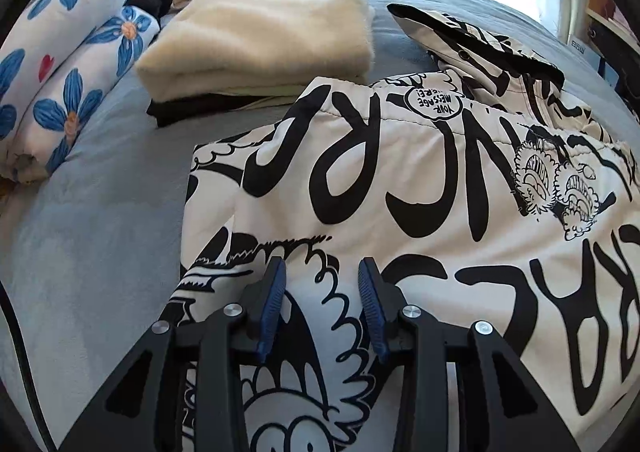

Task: Fold large clothes

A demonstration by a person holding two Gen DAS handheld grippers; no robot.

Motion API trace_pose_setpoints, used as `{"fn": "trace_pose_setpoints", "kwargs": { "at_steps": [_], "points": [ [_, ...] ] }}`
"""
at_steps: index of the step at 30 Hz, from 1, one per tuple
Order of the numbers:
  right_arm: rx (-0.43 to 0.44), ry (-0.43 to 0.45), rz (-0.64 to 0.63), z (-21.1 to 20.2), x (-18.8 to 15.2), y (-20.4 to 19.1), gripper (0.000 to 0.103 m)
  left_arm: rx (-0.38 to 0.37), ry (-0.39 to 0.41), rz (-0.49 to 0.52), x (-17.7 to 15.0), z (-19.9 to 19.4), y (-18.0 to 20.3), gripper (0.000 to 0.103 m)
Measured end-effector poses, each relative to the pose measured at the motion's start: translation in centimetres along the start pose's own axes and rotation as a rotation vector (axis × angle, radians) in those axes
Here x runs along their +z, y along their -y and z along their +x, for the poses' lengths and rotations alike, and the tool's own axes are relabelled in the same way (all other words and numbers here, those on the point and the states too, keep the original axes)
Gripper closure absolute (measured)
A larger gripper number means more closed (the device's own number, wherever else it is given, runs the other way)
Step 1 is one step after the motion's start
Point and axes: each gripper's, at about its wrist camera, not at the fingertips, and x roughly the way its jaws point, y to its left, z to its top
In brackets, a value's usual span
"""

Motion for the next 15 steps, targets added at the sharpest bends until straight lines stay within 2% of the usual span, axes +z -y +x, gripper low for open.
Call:
{"fn": "trace_pose_setpoints", "kwargs": {
  "at_steps": [4, 6, 8, 15],
  "points": [
    [0.054, -0.011, 0.037, -1.1, -0.5, 0.4, 0.100, -0.032, -0.050, -0.037, 0.0, -0.9, -0.8, 0.058],
    [0.073, -0.010, 0.035, -1.8, -0.6, 0.1, 0.100, -0.044, -0.058, -0.058, -0.3, -1.6, -1.5, 0.050],
    [0.083, -0.012, 0.024, -2.4, -0.7, -0.4, 0.096, -0.054, -0.064, -0.079, -0.6, -2.5, -2.3, 0.046],
    [0.161, -0.013, 0.002, -4.8, -0.6, -2.2, 0.091, -0.080, -0.081, -0.093, -1.1, -5.0, -3.8, 0.041]
  ]
}}
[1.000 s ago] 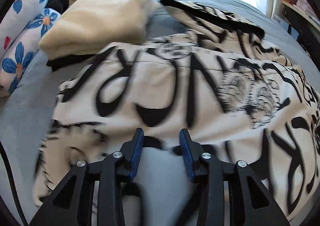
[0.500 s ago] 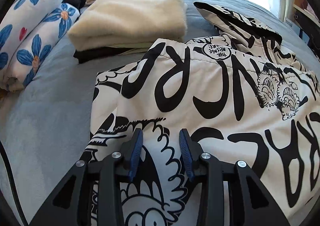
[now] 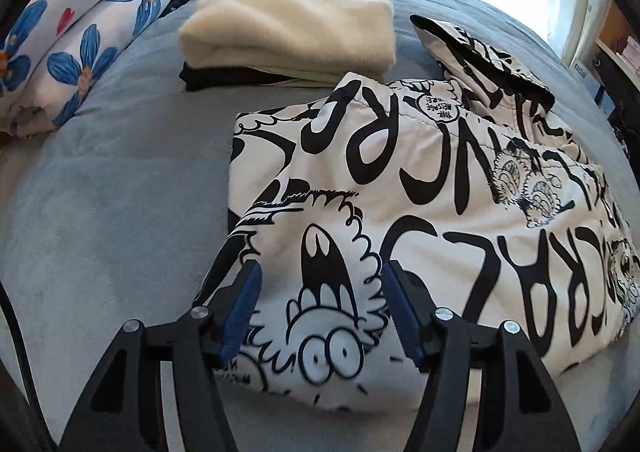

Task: Fold large clothes

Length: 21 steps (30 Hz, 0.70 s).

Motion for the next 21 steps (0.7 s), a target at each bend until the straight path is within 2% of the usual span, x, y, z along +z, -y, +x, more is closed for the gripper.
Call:
{"fn": "trace_pose_setpoints", "kwargs": {
  "at_steps": [6, 14, 21],
  "points": [
    [0.052, 0.003, -0.040, -1.8, 1.1, -2.7, 0.090, -0.009, 0.020, 0.041, 0.7, -2.5, 0.7, 0.041],
    [0.068, 0.010, -0.129, -4.1, 2.6, -7.1, 0.090, -0.030, 0.059, 0.090, 2.5, -5.9, 2.6, 0.041],
    [0.094, -0.009, -0.171, -4.5, 3.2, -9.9, 0.089, -0.051, 0.086, 0.128, 3.6, -7.5, 4.2, 0.041]
  ]
}}
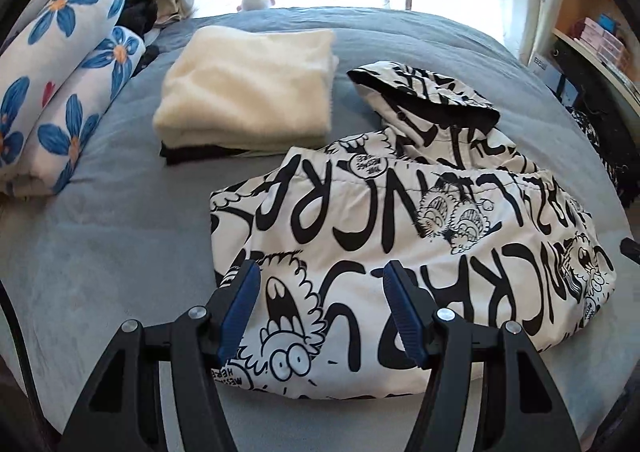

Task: Fold large clothes

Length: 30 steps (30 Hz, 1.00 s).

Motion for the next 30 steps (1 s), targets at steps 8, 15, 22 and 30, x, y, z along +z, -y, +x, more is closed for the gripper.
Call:
{"fn": "trace_pose_setpoints", "kwargs": {
  "at_steps": [8, 15, 22, 30],
  "points": [
    [-0.008, -0.035, -0.042, 1.3, 0.8, -1.6, 0.089, -0.029, -0.035, 0.040, 1.0, 0.7, 1.2, 0.041],
    [0.001, -0.003, -0.073, 0.5, 6.3, -2.3, 0.088, -0.064, -0.013, 0.095, 8.1, 0.9, 3.2, 0.041],
    [0.007, 0.082, -0.060, 0.9, 15.4, -2.0, 0.055, -0.065, -0.025, 0.133, 18.3, 4.5, 5.8, 0.041],
    [0.024, 0.058, 0.008, 8.1, 24.0, -0.1, 0.052, -0.013, -0.042, 0.158, 26.6, 12.3, 8.5, 0.041]
  ]
}}
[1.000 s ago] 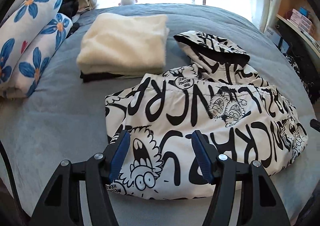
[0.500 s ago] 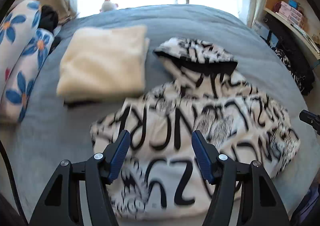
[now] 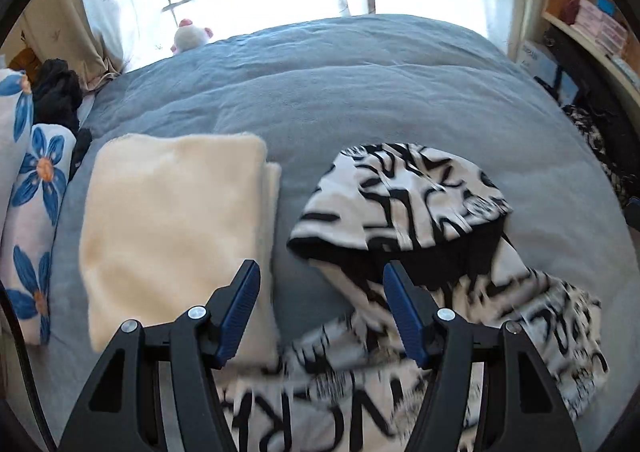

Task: Fold large clothes

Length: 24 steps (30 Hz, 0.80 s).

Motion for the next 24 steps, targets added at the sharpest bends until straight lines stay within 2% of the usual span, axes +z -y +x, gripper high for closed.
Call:
{"fn": "trace_pose_setpoints", "kwargs": {
  "at_steps": [5, 7, 10, 18, 19, 21, 24],
  "points": [
    [0.019, -0.061, 0.039, 7.2, 2.4, 1.5, 0.052, 0.028, -0.051, -0.013, 2.4, 6.4, 0.1, 0.041],
    [0.044, -0.090, 0.061, 10.0, 2.7, 2.2, 0.052, 0.008, -0.074, -0.024, 2.9, 8.9, 0.0, 0.041],
    [0.048, -0.125, 0.079, 13.9, 2.7, 3.1, 0.052, -0.045, -0.100, -0.035, 3.1, 12.2, 0.2, 0.041],
    [0.057, -0.182, 0.087, 21.1, 2.6, 4.7, 0.052, -0.069, -0.163, -0.025, 2.2, 18.5, 1.1, 0.040],
    [0.059, -0.188, 0.086, 21.8, 2.7, 4.8, 0.052, -0.075, -0.172, -0.032, 2.1, 19.3, 1.1, 0.040],
    [0.061, -0.210, 0.086, 23.3, 2.8, 5.0, 0.052, -0.075, -0.185, -0.046, 1.8, 20.5, 0.9, 0.031],
    [0.088, -0.237, 0.107, 25.2, 2.8, 5.3, 0.052, -0.088, -0.172, -0.052, 1.4, 21.6, 0.8, 0.025]
  ]
}}
